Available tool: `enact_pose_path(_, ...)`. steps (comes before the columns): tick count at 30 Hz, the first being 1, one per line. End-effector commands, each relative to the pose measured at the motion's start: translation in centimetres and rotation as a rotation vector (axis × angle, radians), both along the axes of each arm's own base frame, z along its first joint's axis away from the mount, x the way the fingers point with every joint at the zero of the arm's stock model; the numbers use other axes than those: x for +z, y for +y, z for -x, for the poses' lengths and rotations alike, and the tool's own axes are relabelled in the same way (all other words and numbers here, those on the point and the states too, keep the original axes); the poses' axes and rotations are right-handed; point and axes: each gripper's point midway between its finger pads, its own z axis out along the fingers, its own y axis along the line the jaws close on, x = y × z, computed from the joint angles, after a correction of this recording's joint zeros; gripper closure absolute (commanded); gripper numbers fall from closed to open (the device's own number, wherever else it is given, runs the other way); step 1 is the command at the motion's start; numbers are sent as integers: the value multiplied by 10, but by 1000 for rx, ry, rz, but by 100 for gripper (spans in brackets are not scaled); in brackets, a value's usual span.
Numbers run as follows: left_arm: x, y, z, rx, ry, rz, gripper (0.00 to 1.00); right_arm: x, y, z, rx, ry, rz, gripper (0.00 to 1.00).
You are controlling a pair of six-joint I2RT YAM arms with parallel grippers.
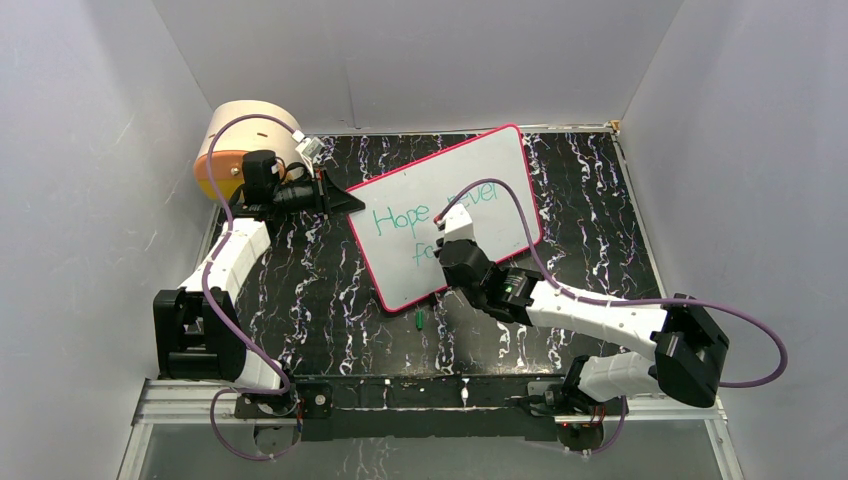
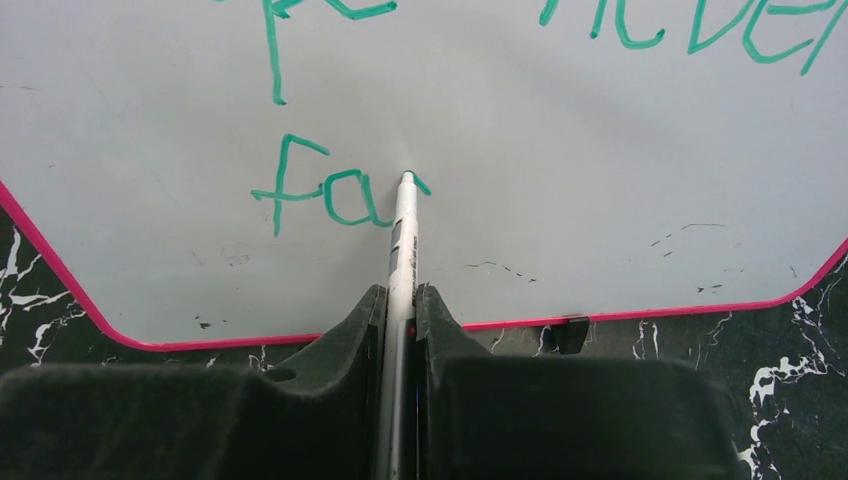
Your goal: Write a sentence on the whiteboard
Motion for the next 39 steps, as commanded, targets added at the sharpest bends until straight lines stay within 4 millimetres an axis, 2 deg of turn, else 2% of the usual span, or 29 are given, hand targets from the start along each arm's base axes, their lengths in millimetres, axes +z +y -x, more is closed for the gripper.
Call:
enact_pose_path(1, -55, 4, -5, 75, 69, -149, 100, 19, 17, -2, 41, -8, -71, 100)
enact_pose_path(7, -55, 4, -5, 76, 70, -150, 100, 10, 16, 4, 62, 27, -51, 100)
enact_pose_path(16, -55, 4, -6, 76, 72, -150, 100, -11, 3, 10, 36, 80, 21, 100)
enact_pose_path(19, -55, 4, -5, 75, 71, -149, 100, -13, -1, 9, 23, 78, 31, 100)
enact_pose_path(32, -56, 4, -6, 74, 72, -149, 100, 0, -8, -3, -44, 23, 26, 100)
enact_pose_path(39, -56, 4, -6, 74, 73, -149, 100, 20, -3, -8, -38, -22, -24, 100)
